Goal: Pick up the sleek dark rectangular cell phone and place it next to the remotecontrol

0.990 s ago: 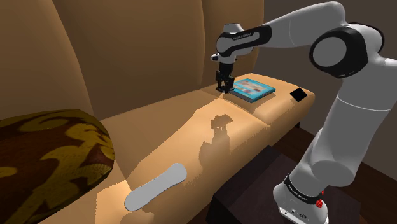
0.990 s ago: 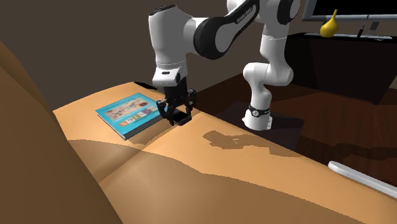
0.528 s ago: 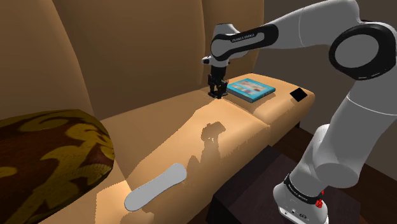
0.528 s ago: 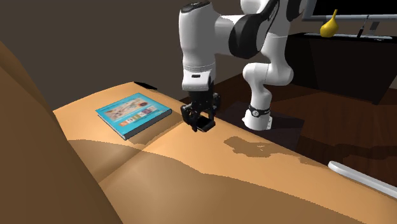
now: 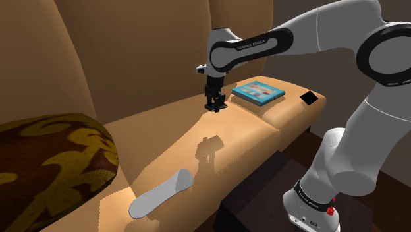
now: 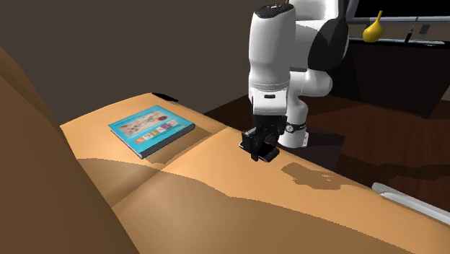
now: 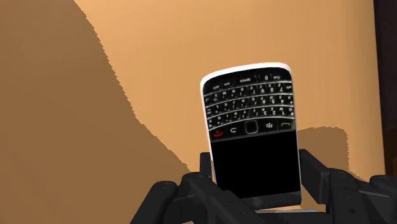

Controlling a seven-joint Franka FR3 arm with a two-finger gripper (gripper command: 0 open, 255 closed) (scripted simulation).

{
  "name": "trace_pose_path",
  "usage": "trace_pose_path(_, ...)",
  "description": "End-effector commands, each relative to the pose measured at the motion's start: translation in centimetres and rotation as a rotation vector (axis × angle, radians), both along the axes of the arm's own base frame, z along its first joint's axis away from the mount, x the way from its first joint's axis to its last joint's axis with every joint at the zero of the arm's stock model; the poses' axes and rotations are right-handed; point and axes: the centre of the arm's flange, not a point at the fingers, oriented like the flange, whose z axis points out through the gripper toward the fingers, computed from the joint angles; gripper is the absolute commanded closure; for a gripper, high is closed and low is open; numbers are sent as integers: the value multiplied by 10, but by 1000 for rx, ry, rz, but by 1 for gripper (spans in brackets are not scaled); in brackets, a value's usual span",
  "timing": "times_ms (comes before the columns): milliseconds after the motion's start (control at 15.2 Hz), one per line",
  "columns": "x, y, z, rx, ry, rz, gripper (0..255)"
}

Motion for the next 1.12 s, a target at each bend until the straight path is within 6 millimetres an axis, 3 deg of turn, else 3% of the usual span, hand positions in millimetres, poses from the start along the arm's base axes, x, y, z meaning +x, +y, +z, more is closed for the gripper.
trace_pose_path(0, -6, 27, 3, 0, 0, -2, 255)
trace_pose_path(1056, -50, 234, 3, 0, 0, -2, 255)
